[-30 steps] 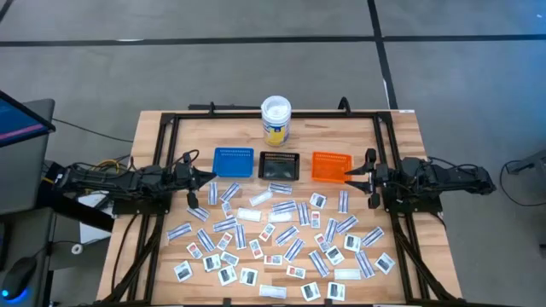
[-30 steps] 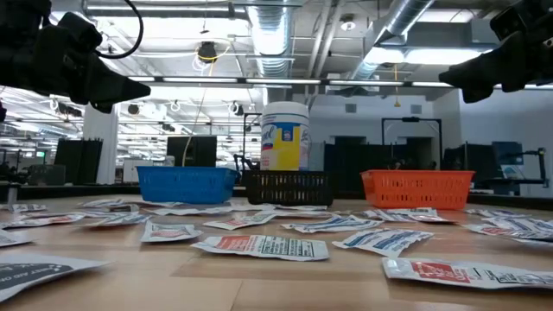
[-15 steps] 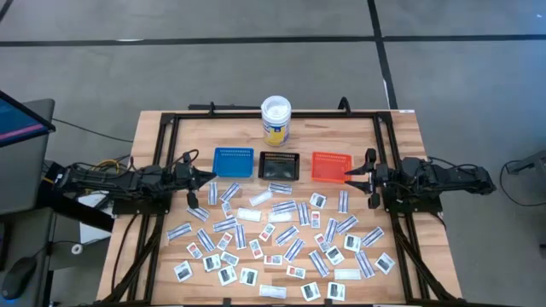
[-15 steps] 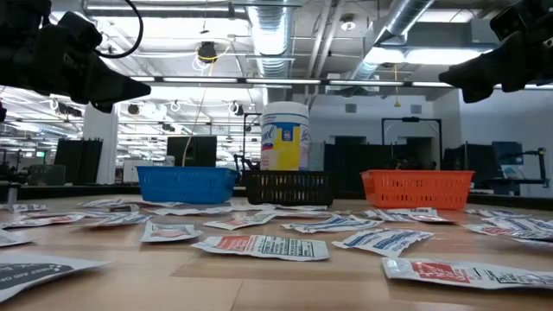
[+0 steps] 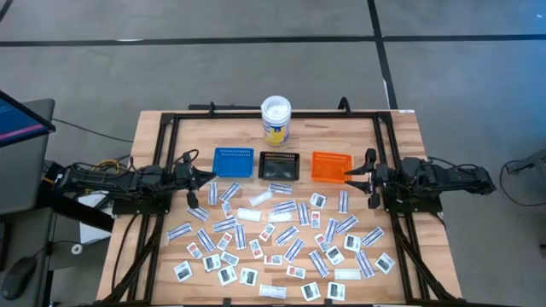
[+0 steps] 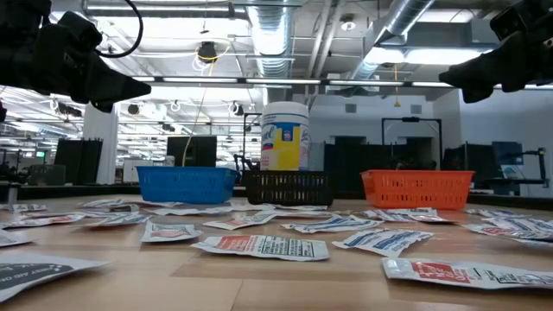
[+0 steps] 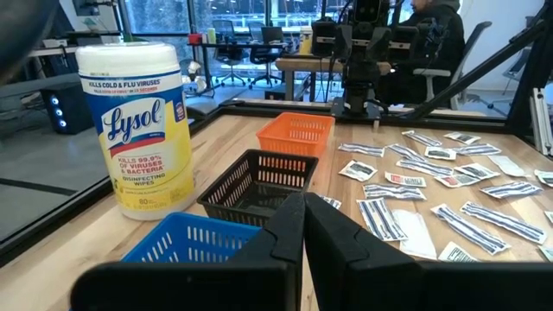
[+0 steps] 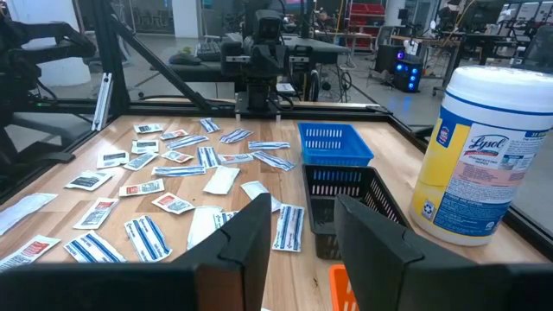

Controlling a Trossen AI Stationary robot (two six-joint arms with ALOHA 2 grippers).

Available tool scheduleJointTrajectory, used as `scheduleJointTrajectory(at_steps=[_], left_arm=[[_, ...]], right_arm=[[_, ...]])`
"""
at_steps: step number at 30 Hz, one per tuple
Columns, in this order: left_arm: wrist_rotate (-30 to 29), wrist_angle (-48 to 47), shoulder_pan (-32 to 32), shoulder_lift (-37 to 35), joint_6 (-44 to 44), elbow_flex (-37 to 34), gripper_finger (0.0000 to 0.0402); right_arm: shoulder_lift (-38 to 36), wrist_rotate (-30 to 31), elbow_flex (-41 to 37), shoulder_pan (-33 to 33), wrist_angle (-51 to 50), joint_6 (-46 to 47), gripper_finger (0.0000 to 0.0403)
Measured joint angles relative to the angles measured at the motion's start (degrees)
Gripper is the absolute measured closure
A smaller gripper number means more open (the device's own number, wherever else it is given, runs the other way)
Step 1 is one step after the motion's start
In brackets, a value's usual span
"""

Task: Pick & Place First Aid Supplies

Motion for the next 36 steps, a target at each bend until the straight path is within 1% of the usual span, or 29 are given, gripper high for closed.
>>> scheduleJointTrajectory(at_steps=[27,36], left_arm=[[0.0,0.46,0.01,0.0,0.0,0.0,0.0389],[-0.8,4.97,0.02,0.0,0.02,0.0,0.0389]], right_arm=[[0.01,0.02,0.0,0.01,0.0,0.0,0.028],[0.01,0.02,0.0,0.02,0.0,-0.01,0.028]])
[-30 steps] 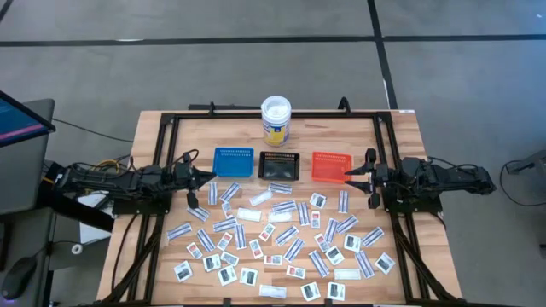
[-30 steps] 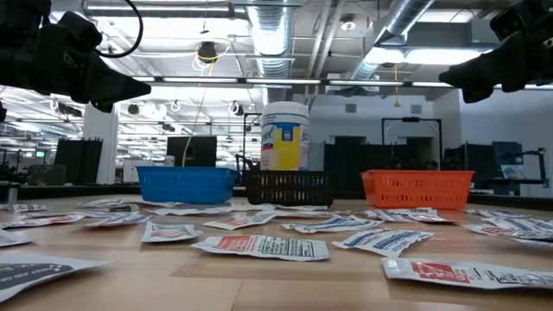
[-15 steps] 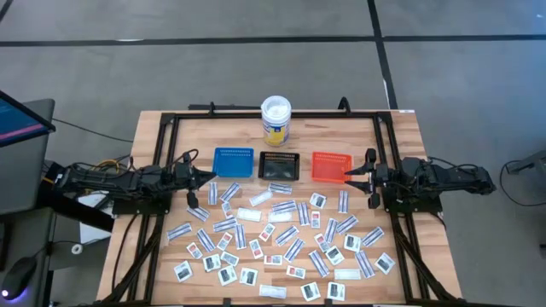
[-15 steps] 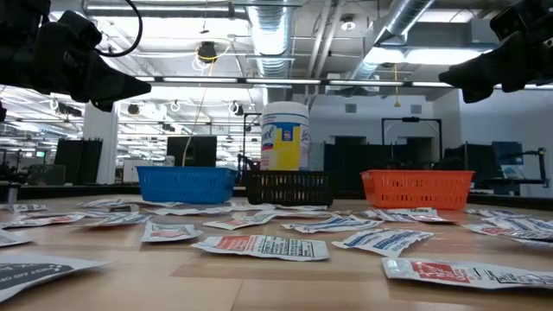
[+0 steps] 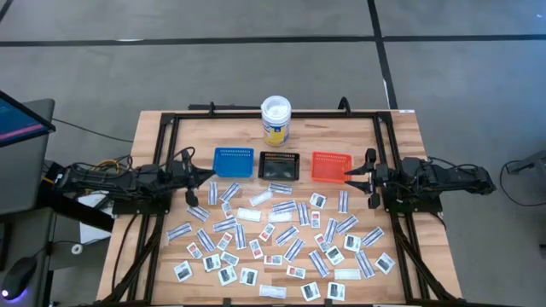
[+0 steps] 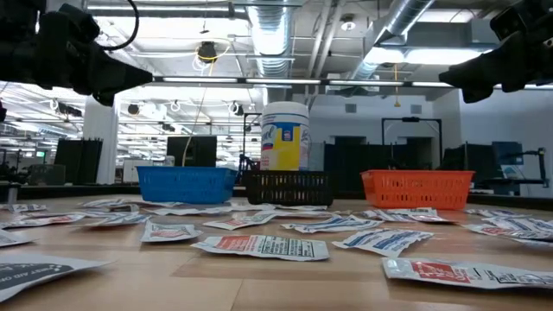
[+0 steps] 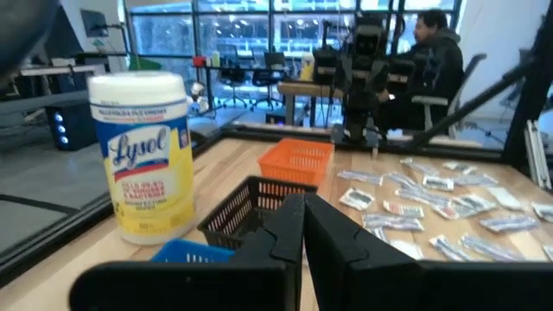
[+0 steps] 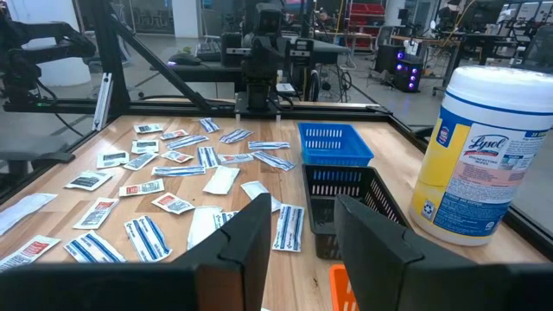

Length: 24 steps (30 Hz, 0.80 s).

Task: Pick & Place First Aid Supplies
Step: Put the blue bandage into the blue bin

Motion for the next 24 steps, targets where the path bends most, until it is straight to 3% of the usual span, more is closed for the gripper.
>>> scheduleJointTrajectory(at_steps=[3,6,14,19,24], left_arm=[[-1.14,1.02,0.04,0.0,2.39,0.0,0.0389],[-2.31,3.77,0.07,0.03,11.06,-0.02,0.0389],[-4.17,25.1,0.09,0.27,32.89,0.59,0.0389],[-11.16,24.66,0.09,3.81,30.47,2.84,0.0389],[-11.62,24.22,0.09,14.55,28.28,3.74,0.0389]], right_arm=[[0.01,-0.01,0.0,0.0,0.0,0.0,0.028],[0.0,-0.01,0.0,0.0,-0.01,0.0,0.028],[-0.01,0.0,0.0,-0.02,0.0,0.01,0.028],[0.01,-0.01,0.0,0.0,-0.01,0.0,0.028],[-0.01,0.0,0.0,-0.01,0.0,0.0,0.028]])
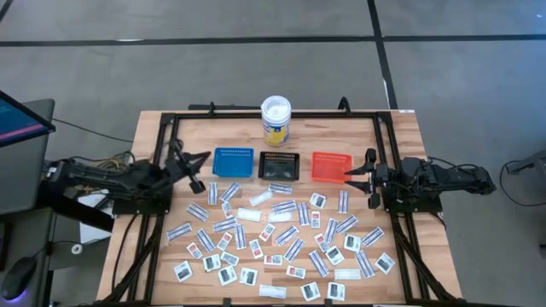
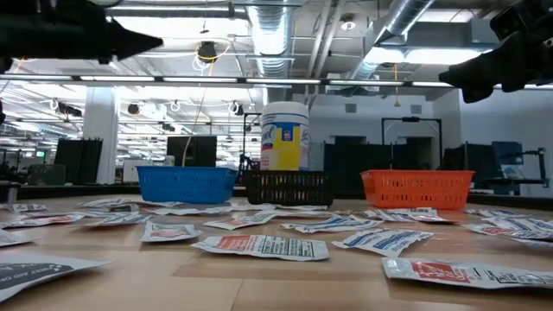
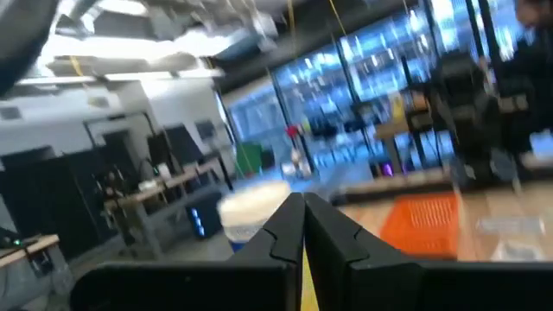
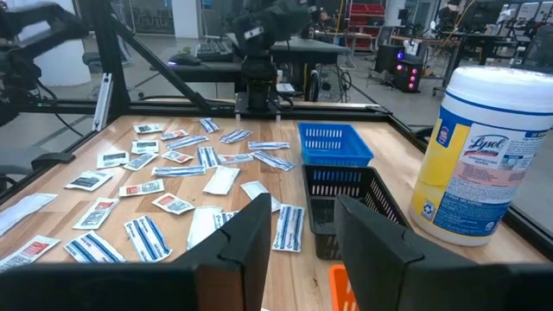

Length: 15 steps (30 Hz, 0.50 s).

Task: Pick & Place First Aid Supplies
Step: Put the blue bandage into the blue bin

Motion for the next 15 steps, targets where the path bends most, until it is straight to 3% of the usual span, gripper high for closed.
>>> scheduleJointTrajectory(at_steps=[7,15], left_arm=[[-3.29,0.7,0.0,16.82,-0.2,8.52,0.0346],[-17.99,0.43,-0.69,29.78,0.05,15.55,0.0276]], right_arm=[[0.0,0.0,0.0,0.0,0.0,-0.01,0.028],[0.01,-0.01,0.0,0.0,0.0,0.0,0.028]])
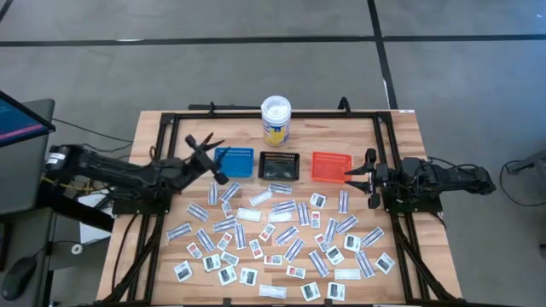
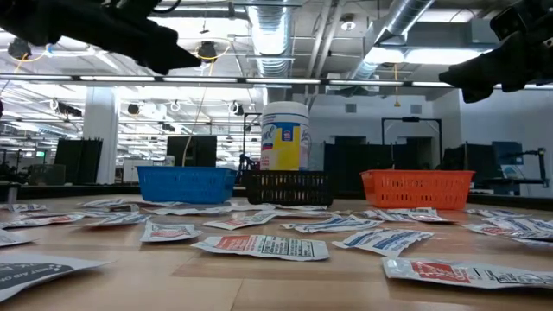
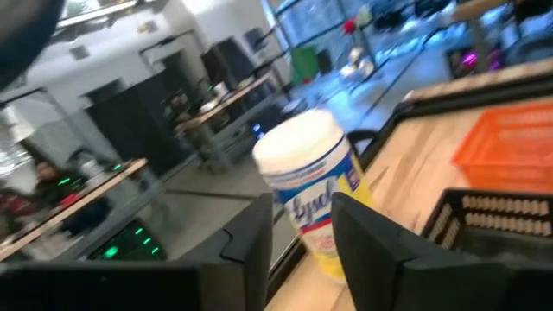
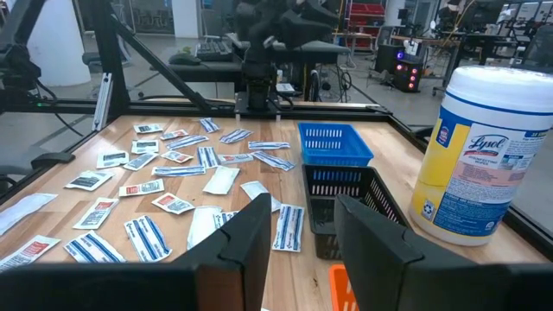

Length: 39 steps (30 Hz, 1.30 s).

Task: Pick & Place First Aid Supplies
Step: Put the blue bandage into the blue bin

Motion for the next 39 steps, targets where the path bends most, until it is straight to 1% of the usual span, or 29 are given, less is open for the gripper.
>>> scheduleJointTrajectory(at_steps=[2,5,9,11,19,26,28,30,33,36,38,39], left_arm=[[-1.73,0.0,-1.26,1.56,-0.15,0.67,0.0267],[-5.44,-0.1,-3.78,2.74,-2.81,1.46,0.0263],[-10.54,-0.36,-7.16,2.48,-3.07,2.29,0.0268],[-12.03,-0.38,-8.67,2.01,-4.17,2.78,0.0274],[-12.24,-0.8,-11.76,1.68,-9.09,3.25,0.0299],[-10.99,-4.95,-13.78,1.72,-15.69,3.25,0.0304],[-9.09,-6.12,-14.51,1.72,-18.33,3.25,0.0304],[-5.03,-7.04,-14.96,1.72,-21.34,3.25,0.0304],[4.9,-9.33,-15.13,1.72,-25.83,3.25,0.0304],[15.72,-13.09,-15.1,1.72,-30.28,3.25,0.0304],[19.78,-15.79,-15.09,1.72,-32.64,3.25,0.0304],[20.39,-16.92,-15.09,1.74,-34.26,3.21,0.0304]], right_arm=[[-0.01,0.0,0.0,0.0,0.0,-0.01,0.028],[-0.01,-0.01,0.0,-0.01,0.0,0.01,0.028],[-0.01,0.01,0.0,-0.01,0.0,-0.01,0.028],[0.01,-0.01,0.0,0.0,0.0,-0.01,0.028],[0.01,-0.01,0.0,0.01,0.0,-0.01,0.028],[0.01,0.01,0.0,-0.01,0.0,-0.12,0.028],[0.0,0.05,0.0,-0.08,0.07,-0.12,0.028],[0.01,0.49,0.0,-0.37,0.1,-0.12,0.028],[0.01,1.62,0.0,-0.93,1.95,-0.01,0.028],[0.01,1.8,0.0,-1.79,6.29,-0.01,0.028],[0.0,1.76,0.0,-2.3,10.42,0.01,0.028],[-0.01,1.72,0.0,-2.5,12.38,0.01,0.028]])
